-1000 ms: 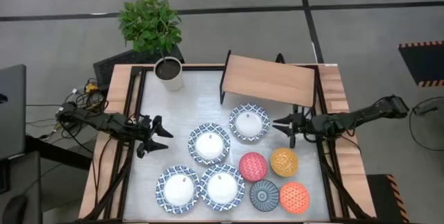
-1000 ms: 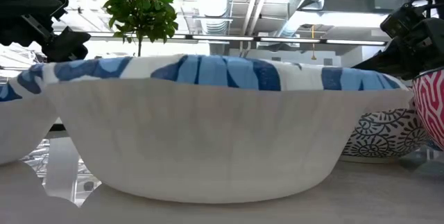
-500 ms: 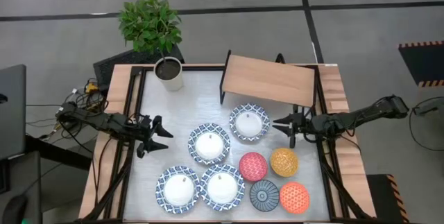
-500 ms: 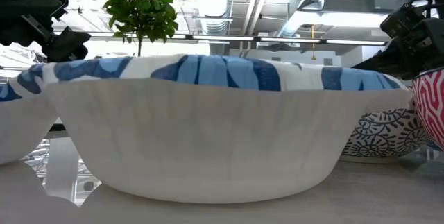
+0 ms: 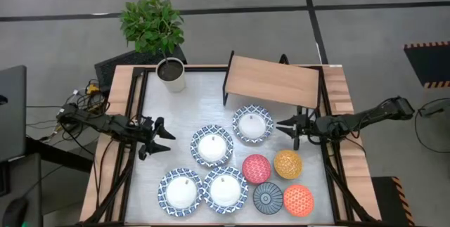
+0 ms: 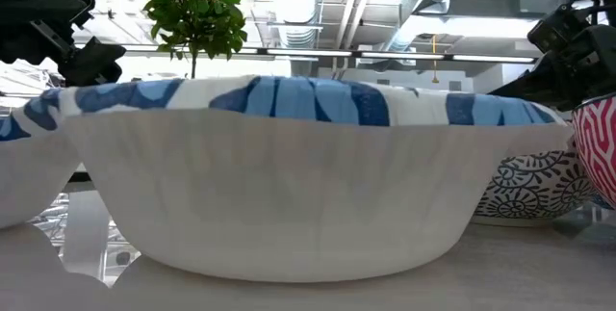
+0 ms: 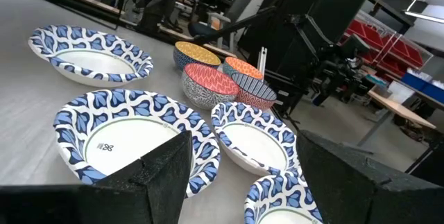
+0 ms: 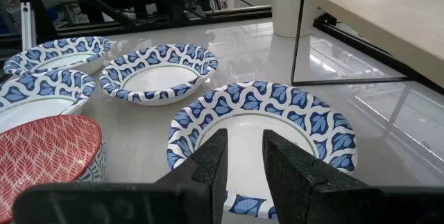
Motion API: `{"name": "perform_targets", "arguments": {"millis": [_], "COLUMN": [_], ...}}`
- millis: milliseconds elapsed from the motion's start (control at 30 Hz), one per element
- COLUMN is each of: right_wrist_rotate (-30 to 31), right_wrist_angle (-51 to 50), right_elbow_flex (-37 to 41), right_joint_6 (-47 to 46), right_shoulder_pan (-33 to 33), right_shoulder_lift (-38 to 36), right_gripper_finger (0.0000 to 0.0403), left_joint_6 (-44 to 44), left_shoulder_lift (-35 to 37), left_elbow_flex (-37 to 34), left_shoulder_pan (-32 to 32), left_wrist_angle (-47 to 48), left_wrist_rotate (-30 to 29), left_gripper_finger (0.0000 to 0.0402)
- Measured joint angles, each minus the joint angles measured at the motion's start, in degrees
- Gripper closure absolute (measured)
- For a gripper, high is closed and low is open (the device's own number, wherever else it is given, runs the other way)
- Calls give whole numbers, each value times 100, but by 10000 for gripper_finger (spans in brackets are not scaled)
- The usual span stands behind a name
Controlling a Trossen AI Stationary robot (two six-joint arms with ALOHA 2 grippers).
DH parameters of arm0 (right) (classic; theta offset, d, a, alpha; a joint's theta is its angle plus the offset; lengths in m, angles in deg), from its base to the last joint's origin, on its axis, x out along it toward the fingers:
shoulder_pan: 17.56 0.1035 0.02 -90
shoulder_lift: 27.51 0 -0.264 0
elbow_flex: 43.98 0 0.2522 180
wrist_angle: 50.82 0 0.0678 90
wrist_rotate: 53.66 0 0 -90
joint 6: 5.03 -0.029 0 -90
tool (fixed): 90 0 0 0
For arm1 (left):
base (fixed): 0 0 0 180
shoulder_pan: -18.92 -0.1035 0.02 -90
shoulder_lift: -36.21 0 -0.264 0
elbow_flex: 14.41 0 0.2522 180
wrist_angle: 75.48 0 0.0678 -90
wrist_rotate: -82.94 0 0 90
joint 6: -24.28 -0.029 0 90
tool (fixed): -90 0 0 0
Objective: Place and stack bowls onto a shelf
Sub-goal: Put the yellow bowl on the shelf
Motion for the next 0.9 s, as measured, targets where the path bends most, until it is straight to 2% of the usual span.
{"name": "perform_targets", "arguments": {"millis": [133, 200, 367, 500, 667, 800, 900], "right_wrist_rotate": [0, 0, 0, 0, 0, 46, 74], "right_wrist_angle": [0, -1, 0, -1, -2, -2, -2], "right_elbow_flex": [-2, -1, 0, 0, -2, 0, -1], "right_joint_6": [0, 0, 0, 0, 0, 40, 409], "right_shoulder_pan": [-1, -1, -2, -2, 0, -34, -126], "right_shoulder_lift": [0, 0, -1, 0, 1, -1, 0], "right_gripper_finger": [285, 285, 285, 285, 285, 285, 285], "left_joint_6": [178, 428, 1979, 2552, 2536, 2474, 2472], "left_shoulder_lift": [-5, 1, 2, 1, -2, -25, -26], "left_elbow_flex": [-2, -2, -2, -2, -2, -2, -2], "left_shoulder_pan": [-3, -2, -2, 1, -2, -2, -2], "left_wrist_angle": [-135, -162, -378, -341, -266, -271, -269], "left_wrist_rotate": [-916, -1096, -1391, -2105, -2687, -2926, -2979], "left_gripper_finger": [155, 155, 155, 155, 155, 155, 155]}}
